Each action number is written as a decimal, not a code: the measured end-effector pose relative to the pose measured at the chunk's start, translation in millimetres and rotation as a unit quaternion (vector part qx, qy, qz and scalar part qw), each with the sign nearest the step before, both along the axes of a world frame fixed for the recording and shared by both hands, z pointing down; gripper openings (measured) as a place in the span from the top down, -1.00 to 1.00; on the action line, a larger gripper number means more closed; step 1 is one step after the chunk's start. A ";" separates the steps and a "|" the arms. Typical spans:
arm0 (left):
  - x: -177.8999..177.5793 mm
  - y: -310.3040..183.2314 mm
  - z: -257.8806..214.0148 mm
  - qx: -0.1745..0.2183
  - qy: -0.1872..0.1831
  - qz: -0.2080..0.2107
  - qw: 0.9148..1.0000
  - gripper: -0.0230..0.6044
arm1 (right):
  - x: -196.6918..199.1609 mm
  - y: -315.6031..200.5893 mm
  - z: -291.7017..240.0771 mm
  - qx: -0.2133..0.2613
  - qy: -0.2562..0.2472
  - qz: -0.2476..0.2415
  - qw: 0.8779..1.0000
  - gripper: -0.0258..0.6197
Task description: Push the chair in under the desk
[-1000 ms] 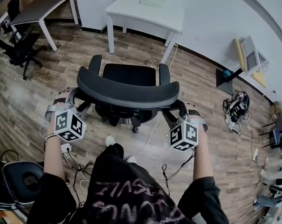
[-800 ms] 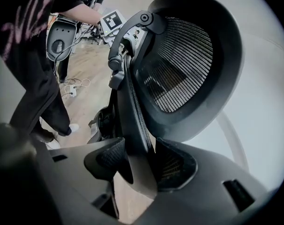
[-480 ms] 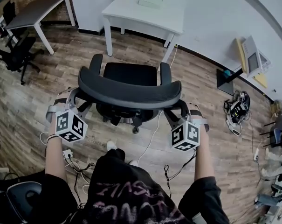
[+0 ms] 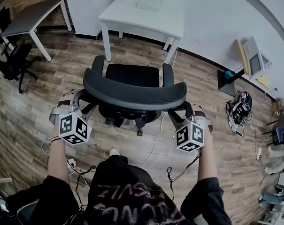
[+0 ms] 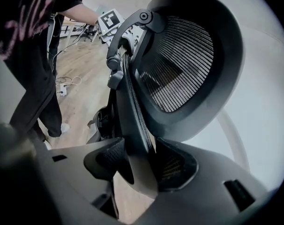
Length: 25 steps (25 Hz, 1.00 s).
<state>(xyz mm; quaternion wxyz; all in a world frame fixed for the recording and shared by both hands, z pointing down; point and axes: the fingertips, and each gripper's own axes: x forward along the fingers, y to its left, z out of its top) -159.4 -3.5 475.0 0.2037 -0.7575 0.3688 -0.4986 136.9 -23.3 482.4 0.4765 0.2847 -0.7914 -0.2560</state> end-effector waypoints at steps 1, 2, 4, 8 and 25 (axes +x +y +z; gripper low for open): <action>-1.1 -5.5 -0.4 0.000 0.001 0.003 1.000 0.19 | -1.1 -4.4 -0.3 -0.001 0.000 0.002 1.000 0.26; -2.5 -10.9 -1.1 -0.001 0.002 0.006 1.000 0.19 | -2.5 -8.8 -0.7 -0.001 -0.001 0.004 1.000 0.26; -6.1 -20.6 -2.2 -0.003 0.003 0.010 1.000 0.19 | -6.0 -17.1 -1.2 -0.001 -0.001 0.008 1.000 0.26; -14.4 -36.0 -1.8 -0.004 0.005 0.015 1.000 0.19 | -13.8 -31.0 -0.8 -0.002 0.000 0.017 1.000 0.26; -32.5 -124.3 1.2 -0.003 0.003 0.013 1.000 0.19 | -32.2 -115.8 2.9 0.001 -0.001 0.016 1.000 0.25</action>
